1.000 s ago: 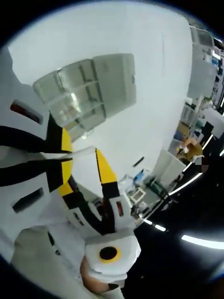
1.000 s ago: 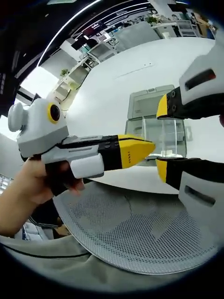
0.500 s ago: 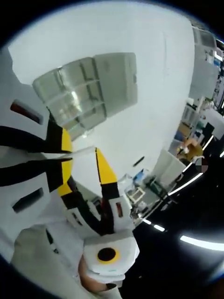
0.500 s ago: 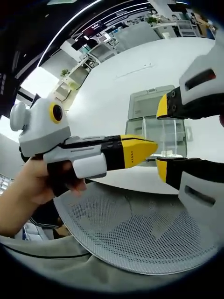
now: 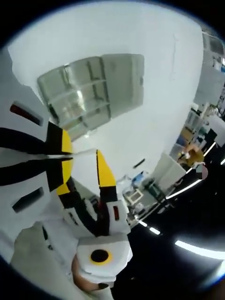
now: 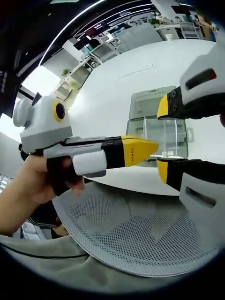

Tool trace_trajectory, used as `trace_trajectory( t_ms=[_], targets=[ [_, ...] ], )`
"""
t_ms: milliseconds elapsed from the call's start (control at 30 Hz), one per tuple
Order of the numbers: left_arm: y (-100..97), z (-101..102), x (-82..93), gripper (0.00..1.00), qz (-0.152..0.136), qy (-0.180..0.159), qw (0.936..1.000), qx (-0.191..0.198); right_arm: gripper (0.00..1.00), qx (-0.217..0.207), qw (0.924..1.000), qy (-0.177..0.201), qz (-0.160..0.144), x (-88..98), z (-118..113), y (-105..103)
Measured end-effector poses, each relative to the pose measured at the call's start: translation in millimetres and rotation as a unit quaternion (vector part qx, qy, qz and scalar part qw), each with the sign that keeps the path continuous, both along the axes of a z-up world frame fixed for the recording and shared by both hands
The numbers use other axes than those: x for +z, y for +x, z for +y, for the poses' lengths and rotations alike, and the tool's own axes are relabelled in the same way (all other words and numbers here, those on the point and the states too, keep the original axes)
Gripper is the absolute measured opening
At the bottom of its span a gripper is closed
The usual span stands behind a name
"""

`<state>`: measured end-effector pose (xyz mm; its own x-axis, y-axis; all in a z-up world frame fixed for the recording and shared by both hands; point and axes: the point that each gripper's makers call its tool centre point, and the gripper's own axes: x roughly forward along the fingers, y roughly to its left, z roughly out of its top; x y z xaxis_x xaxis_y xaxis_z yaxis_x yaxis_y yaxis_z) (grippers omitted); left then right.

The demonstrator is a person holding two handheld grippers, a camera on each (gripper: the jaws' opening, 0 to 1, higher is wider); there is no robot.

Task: Insert the divider into the dual guide fixture by aligning both edges with the guide slots and pushing it downward to the bottom, including one-sided entry, uneven engagement, binding, and posture correction.

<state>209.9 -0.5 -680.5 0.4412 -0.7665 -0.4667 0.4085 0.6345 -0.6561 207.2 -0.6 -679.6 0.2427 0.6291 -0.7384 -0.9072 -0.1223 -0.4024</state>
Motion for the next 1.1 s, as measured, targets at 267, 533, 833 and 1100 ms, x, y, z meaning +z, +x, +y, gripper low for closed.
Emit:
trace_trajectory(
  t_ms=[267,533,833,1100],
  targets=[
    [1.9,1,2.8,0.00,-0.015,0.001,0.9999,-0.001,0.29,-0.006,0.9999,0.008,-0.002,4.5,-1,4],
    [4.3,7,1.6,0.00,-0.031,0.008,0.9995,-0.002,0.25,-0.009,0.9998,0.013,0.007,8.4,-4,8],
    [1.9,7,2.0,0.00,-0.070,0.025,0.9970,-0.024,0.22,-0.012,0.9996,0.017,0.022,14.5,-8,13],
    [-2.7,8,1.3,0.00,-0.101,0.043,0.9929,-0.048,0.22,-0.011,0.9986,0.017,0.048,18.1,-12,15]
  ],
)
